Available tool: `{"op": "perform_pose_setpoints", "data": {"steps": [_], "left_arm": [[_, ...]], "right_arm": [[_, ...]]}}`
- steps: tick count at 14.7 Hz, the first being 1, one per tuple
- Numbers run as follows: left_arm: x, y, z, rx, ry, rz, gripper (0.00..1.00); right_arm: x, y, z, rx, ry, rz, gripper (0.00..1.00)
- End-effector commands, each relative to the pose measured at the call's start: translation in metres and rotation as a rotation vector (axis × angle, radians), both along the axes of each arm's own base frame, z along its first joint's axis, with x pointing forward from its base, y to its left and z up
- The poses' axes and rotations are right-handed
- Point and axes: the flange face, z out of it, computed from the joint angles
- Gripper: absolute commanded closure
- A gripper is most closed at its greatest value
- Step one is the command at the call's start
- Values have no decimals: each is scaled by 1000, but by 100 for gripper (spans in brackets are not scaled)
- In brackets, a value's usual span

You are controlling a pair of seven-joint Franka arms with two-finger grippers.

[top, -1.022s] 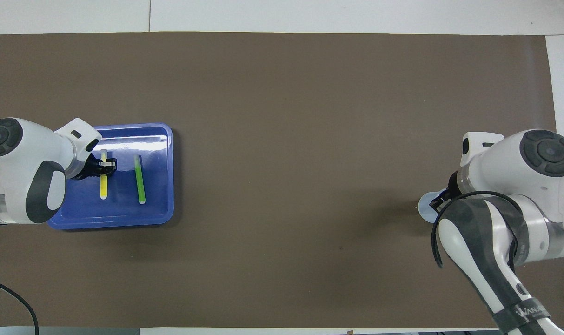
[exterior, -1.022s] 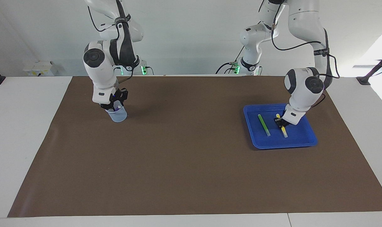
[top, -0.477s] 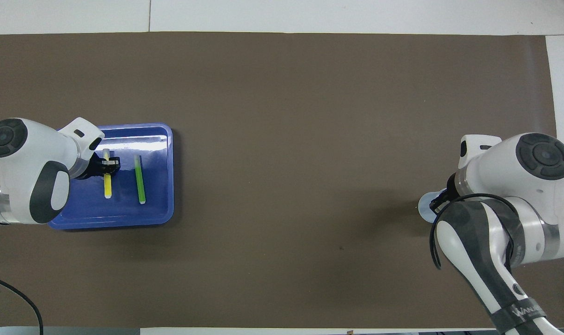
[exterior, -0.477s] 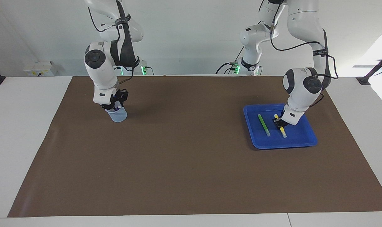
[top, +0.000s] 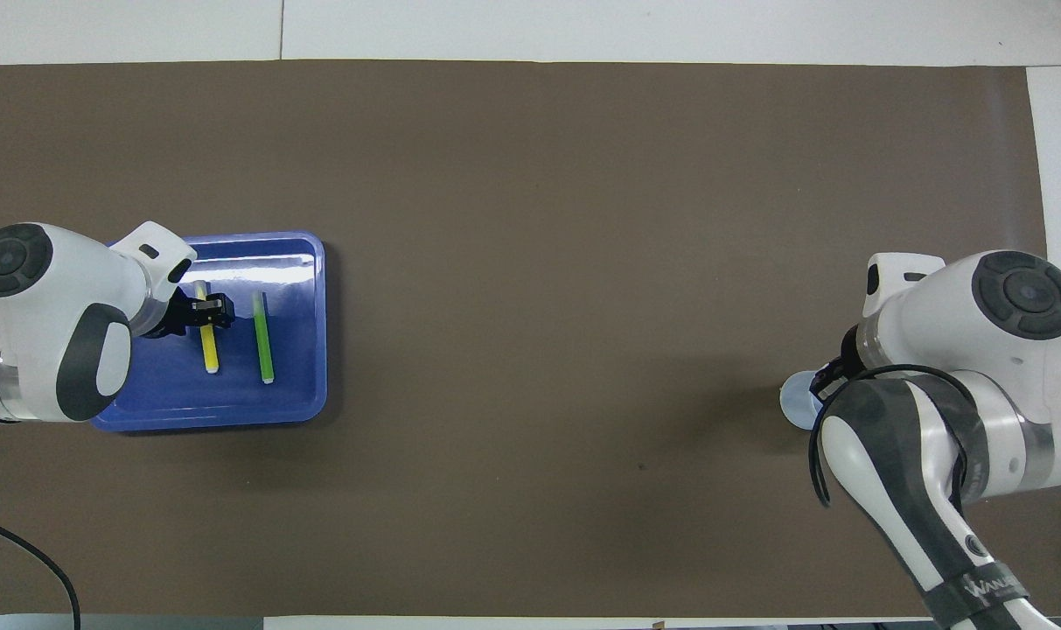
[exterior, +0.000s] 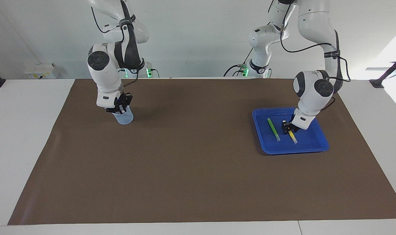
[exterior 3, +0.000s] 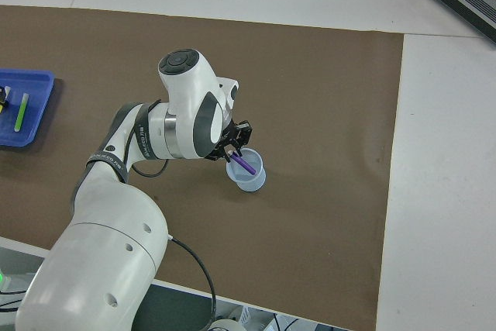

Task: Right arm passes pens to left for tray arrangement
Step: 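Lift the purple pen from the cup with the right gripper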

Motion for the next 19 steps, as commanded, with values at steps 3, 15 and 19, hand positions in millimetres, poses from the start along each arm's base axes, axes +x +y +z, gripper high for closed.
{"op": "perform_pose_setpoints", "data": {"steps": [3, 15, 19], "left_arm": [[-3, 1, -3, 16, -17, 8, 0], [33, -87, 151, -166, 176, 316, 0], [13, -157, 219, -294, 231, 672, 0]], "right_arm": [[3, -5, 13, -14, 6, 14, 100], [38, 95, 176, 341, -91, -538, 100], [25, 150, 169, 395, -98, -752, 100]]}}
